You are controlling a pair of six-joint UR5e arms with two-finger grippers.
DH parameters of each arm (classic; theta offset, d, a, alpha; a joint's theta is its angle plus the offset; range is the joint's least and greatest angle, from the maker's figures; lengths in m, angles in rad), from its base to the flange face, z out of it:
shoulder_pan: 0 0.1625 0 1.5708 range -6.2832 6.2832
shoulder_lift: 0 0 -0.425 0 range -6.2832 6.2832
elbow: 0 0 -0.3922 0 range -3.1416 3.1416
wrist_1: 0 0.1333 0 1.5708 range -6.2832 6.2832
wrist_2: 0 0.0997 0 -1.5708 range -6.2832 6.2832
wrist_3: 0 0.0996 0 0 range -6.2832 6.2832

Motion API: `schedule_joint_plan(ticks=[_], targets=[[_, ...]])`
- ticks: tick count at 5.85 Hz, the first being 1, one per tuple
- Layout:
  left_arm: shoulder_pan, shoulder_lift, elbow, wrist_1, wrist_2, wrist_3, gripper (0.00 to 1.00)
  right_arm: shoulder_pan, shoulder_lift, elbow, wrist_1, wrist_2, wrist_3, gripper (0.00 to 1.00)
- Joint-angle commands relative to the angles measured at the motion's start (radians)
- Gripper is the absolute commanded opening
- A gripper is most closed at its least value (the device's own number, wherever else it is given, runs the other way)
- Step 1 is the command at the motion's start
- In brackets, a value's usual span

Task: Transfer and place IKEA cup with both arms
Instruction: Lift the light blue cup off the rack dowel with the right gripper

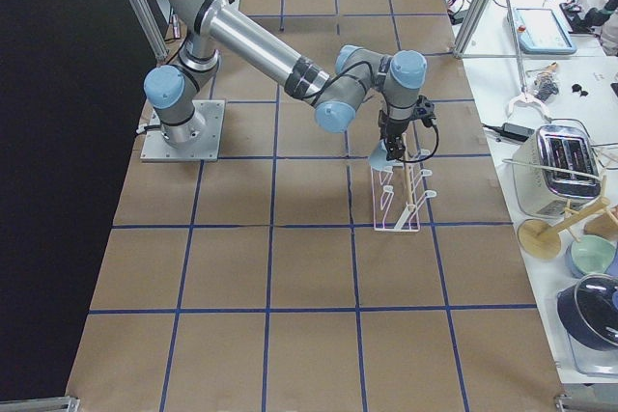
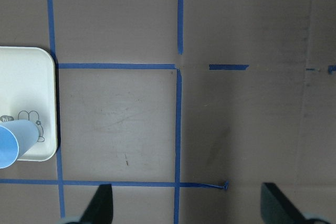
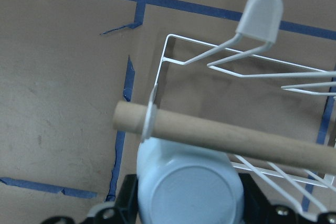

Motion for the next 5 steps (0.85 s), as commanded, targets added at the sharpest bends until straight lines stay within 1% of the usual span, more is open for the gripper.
schedule_joint_plan(ticks=[1,2,4,5], targets=[[-0.001,0.000,0.000,0.000,0.000,0.000,0.98,0.002,-0.048,-0.026,0.013,0.001,0.000,0.43],[-0.001,0.000,0.000,0.000,0.000,0.000,0.98,0.002,-0.100,-0.027,0.019,0.015,0.000,0.43],[-0.002,0.000,0.000,0.000,-0.002,0.000,0.98,0.002,-0.199,-0.027,0.100,0.045,0.000,0.41],[0.001,0.000,-0.002,-0.002,-0.032,0.002,0.98,0.012,-0.255,-0.029,0.152,0.059,0.000,0.41]])
